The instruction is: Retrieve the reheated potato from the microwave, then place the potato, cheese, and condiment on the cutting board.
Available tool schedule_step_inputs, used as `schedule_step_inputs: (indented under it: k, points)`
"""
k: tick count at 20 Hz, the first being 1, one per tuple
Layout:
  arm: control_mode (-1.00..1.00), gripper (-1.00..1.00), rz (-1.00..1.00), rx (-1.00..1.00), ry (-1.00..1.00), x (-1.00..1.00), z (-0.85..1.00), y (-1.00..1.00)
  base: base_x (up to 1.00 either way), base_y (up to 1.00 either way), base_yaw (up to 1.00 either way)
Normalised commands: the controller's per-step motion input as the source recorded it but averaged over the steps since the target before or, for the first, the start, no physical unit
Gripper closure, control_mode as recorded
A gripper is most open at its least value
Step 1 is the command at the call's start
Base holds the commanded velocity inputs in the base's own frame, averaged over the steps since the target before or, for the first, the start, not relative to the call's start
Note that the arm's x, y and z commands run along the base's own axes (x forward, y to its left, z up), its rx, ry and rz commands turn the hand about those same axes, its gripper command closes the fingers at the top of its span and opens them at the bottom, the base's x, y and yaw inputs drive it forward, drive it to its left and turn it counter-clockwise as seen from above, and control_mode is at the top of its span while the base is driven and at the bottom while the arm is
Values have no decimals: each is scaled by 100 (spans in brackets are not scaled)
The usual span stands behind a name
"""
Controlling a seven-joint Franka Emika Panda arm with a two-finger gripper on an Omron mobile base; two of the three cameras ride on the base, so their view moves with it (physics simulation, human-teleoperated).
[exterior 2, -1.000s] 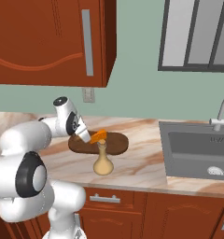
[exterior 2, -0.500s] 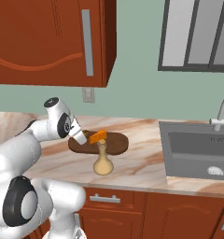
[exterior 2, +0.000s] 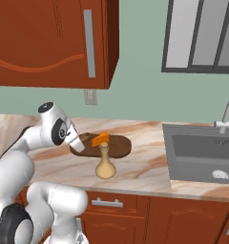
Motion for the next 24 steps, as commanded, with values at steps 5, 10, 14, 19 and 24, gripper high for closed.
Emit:
schedule_step_inputs:
  k: [5, 10, 14, 19, 24]
  points:
    - [-100, -100, -3, 0, 0, -34, -1, 0, 0, 0, 0]
    - [-100, -100, 1, -5, 0, -19, -10, 0, 0, 0, 0]
    - [-100, -100, 8, -4, -4, -23, -12, 0, 0, 0, 0]
    - [-100, -100, -2, -8, -32, -35, -8, 0, 0, 0, 0]
    - [-100, -100, -13, -3, -26, -17, -2, -5, 0, 0, 0]
